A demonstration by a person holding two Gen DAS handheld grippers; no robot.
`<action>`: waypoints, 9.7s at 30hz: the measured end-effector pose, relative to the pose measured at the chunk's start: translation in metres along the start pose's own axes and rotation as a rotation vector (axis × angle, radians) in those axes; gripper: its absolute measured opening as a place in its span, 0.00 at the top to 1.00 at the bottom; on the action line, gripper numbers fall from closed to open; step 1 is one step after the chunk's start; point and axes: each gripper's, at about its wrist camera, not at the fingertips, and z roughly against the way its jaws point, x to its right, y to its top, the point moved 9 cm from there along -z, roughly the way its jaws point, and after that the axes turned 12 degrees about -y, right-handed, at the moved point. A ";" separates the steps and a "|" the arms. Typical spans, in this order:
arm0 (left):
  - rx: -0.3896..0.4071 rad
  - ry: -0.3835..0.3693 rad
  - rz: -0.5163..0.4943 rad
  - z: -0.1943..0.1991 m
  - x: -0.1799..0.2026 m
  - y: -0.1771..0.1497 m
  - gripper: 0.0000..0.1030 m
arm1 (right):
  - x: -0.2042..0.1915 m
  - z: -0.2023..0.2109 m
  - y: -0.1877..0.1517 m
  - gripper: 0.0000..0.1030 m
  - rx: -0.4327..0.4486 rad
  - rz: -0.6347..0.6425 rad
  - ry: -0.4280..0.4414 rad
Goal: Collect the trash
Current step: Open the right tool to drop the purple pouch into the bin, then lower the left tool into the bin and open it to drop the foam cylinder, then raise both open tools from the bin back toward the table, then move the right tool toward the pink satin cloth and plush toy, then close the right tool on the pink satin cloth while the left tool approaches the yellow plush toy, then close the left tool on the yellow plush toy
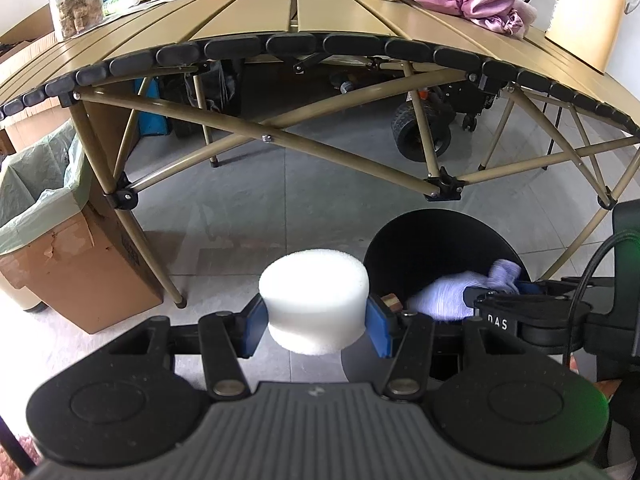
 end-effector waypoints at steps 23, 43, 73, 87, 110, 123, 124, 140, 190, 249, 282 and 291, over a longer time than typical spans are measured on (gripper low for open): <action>-0.004 -0.001 -0.006 -0.004 0.002 0.000 0.49 | 0.020 0.011 0.002 0.00 0.026 -0.038 -0.008; -0.058 -0.024 -0.063 -0.037 0.053 0.004 0.49 | 0.091 0.036 -0.004 0.00 0.078 -0.156 -0.072; -0.274 -0.066 -0.011 -0.127 0.128 -0.011 0.49 | 0.189 0.045 -0.019 0.00 0.091 -0.442 -0.160; -0.291 -0.073 -0.021 -0.127 0.130 -0.013 0.10 | 0.186 0.044 -0.020 0.00 0.091 -0.456 -0.148; -0.262 -0.022 -0.052 -0.124 0.122 -0.010 0.00 | 0.183 0.045 -0.019 0.00 0.096 -0.464 -0.134; -0.113 -0.044 -0.054 -0.086 0.121 0.015 0.00 | 0.185 0.073 -0.009 0.00 0.183 -0.461 -0.101; -0.091 -0.044 -0.058 -0.081 0.121 0.018 0.00 | 0.185 0.080 -0.006 0.00 0.204 -0.455 -0.100; 0.264 -0.075 -0.145 0.011 0.122 0.058 0.00 | 0.190 0.167 0.030 0.00 0.513 -0.422 -0.009; 0.580 0.086 0.010 0.055 -0.009 0.233 0.00 | 0.046 0.071 0.250 0.00 0.483 -0.198 0.109; 0.532 -0.016 -0.095 -0.009 0.069 0.288 0.00 | 0.213 0.155 0.171 0.72 0.691 -0.392 -0.081; 0.496 0.131 -0.148 -0.048 0.070 0.301 0.50 | 0.211 0.142 0.174 0.72 0.665 -0.400 -0.040; 0.568 0.149 -0.152 -0.017 0.073 0.301 0.50 | 0.210 0.146 0.174 0.72 0.681 -0.398 -0.019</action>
